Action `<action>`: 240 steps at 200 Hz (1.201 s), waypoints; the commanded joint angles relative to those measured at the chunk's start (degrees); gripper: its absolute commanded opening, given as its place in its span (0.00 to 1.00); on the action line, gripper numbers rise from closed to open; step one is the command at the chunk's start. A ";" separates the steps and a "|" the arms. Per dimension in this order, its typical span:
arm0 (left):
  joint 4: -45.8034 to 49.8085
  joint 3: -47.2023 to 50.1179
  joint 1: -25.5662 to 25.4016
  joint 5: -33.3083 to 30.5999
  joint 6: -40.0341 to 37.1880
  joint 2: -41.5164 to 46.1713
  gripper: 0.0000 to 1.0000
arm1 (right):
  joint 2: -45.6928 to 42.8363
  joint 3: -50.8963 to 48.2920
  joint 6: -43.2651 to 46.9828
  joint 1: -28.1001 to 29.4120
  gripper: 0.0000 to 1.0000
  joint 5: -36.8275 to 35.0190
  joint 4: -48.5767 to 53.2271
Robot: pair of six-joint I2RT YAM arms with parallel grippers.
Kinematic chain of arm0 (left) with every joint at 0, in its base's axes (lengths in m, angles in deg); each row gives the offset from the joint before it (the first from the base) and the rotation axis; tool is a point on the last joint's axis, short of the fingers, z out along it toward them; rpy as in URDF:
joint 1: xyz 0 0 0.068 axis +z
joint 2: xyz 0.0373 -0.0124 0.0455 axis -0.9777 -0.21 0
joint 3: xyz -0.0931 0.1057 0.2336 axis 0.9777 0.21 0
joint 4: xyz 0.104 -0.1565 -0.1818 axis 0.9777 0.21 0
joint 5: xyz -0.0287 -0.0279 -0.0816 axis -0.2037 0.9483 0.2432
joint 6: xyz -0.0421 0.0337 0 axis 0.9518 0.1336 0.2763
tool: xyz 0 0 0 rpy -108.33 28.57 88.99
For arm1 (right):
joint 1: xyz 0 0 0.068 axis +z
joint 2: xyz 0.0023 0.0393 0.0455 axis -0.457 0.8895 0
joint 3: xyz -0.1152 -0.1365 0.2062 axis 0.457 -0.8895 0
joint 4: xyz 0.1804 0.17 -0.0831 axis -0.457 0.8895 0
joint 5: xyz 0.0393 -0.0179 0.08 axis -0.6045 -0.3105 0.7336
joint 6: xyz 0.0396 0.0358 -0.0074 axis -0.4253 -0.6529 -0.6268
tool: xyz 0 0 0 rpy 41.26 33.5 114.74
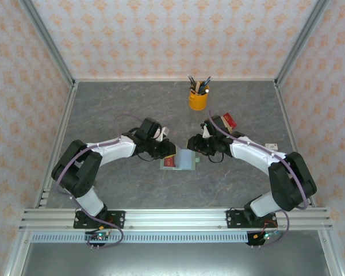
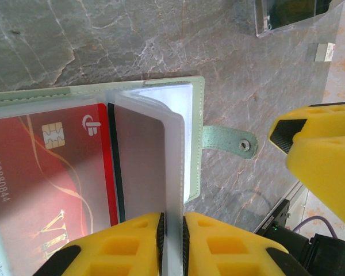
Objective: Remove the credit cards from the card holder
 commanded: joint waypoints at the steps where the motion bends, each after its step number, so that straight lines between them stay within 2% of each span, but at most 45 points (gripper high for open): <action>1: -1.98 0.71 -0.63 1.14 1.00 1.85 0.20 | 0.24 -0.65 0.73 -0.03 0.42 -1.18 0.48; 39: -4.66 0.08 -2.63 1.76 2.48 0.31 0.21 | 0.01 -0.71 0.38 -0.07 0.42 -3.08 1.12; 74: -6.25 -0.79 -3.75 1.78 4.88 -1.67 0.27 | -2.12 -0.56 -0.62 -0.08 0.41 -11.90 4.83; 100: -3.93 -0.54 -3.22 -1.11 4.98 -0.18 0.32 | -4.62 -0.81 -0.77 -0.07 0.41 -16.59 6.70; 121: -2.77 1.28 -1.40 -3.66 6.21 2.07 0.37 | -4.63 -0.22 0.38 0.01 0.41 -15.44 7.64; 167: -0.29 2.45 0.28 -6.00 6.65 2.25 0.48 | 2.59 5.08 3.99 3.65 0.28 -11.32 11.16; 199: -1.11 1.89 0.14 -5.10 6.85 0.23 0.48 | 9.20 9.36 4.89 6.05 0.18 -9.86 13.40; 240: 0.10 -0.57 -0.96 -4.14 5.53 -2.78 0.40 | 14.31 12.20 5.68 6.19 0.16 -10.80 16.58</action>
